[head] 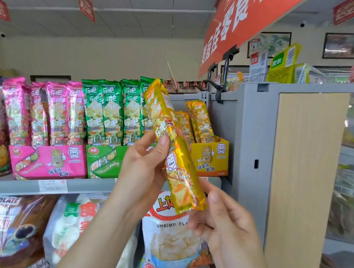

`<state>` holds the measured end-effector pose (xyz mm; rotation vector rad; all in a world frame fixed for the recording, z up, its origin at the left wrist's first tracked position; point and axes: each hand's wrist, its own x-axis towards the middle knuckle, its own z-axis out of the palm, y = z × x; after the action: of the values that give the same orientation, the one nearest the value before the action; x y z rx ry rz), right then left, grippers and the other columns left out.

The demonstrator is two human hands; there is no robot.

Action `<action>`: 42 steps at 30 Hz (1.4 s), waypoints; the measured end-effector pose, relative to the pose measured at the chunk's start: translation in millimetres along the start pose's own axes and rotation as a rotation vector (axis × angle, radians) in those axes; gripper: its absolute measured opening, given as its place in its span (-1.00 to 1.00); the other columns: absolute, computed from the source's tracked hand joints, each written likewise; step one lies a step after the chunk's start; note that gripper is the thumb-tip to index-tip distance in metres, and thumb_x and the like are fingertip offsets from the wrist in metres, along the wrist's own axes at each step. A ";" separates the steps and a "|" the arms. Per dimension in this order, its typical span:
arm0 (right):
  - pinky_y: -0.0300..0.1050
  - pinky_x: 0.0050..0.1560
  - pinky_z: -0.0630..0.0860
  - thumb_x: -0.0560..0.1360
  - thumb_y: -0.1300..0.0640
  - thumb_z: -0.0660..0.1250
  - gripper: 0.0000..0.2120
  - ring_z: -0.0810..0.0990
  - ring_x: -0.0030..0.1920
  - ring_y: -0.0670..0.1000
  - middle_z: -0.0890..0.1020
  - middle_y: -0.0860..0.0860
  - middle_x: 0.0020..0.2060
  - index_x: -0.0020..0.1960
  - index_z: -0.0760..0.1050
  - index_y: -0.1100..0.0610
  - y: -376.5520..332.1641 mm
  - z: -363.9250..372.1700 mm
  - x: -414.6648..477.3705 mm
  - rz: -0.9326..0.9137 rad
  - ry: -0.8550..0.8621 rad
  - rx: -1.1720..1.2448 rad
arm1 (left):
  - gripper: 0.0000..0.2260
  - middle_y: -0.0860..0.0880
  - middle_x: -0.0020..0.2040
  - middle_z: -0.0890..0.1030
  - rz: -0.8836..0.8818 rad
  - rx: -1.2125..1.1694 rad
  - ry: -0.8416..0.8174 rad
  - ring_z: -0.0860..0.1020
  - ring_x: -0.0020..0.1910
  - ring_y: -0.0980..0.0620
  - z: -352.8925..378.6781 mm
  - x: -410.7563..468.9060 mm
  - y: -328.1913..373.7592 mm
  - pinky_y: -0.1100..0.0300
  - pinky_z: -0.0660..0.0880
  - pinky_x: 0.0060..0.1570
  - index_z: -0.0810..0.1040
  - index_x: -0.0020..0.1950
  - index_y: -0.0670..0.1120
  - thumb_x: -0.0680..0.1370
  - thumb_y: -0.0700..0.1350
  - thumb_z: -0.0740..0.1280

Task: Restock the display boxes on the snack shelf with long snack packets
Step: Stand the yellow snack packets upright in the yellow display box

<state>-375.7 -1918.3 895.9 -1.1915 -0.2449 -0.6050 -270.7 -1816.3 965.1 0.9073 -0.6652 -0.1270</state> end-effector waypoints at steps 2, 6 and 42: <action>-0.20 -0.36 0.53 0.31 -0.25 0.52 -0.57 0.63 -0.30 0.03 0.70 0.14 -0.19 0.04 0.69 0.01 1.6 2.5 -0.3 0.093 -0.025 0.120 | -0.50 -0.22 0.09 0.63 -0.001 -0.013 -0.021 0.59 0.06 -0.18 1.0 -1.9 -0.8 -0.13 0.52 0.13 0.42 0.35 -0.31 0.45 -0.13 0.33; -0.14 -0.29 0.59 0.09 -0.26 0.63 -0.37 0.70 -0.16 0.11 0.71 0.20 -0.05 0.01 0.69 0.11 6.5 -1.6 -0.4 0.170 -0.081 0.213 | -0.54 -0.26 0.14 0.61 0.007 0.003 -0.062 0.56 0.12 -0.22 3.7 -4.5 -0.3 -0.22 0.46 0.21 0.44 0.34 -0.28 0.47 -0.14 0.29; -0.31 -0.27 0.52 0.33 0.17 0.55 -0.61 0.58 -0.16 -0.13 0.59 -0.16 -0.17 -0.07 0.42 -0.17 -5.7 14.6 51.4 -0.370 0.214 -0.567 | -0.22 0.03 0.06 0.64 0.393 0.820 -0.134 0.67 -0.07 0.11 23.4 60.1 87.6 0.19 0.62 -0.17 0.23 0.42 0.21 0.31 0.03 0.56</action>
<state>-335.0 -1922.2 930.7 -1.6249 -0.1115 -1.1721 -251.5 -1800.2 1070.9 1.5341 -1.0352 0.4758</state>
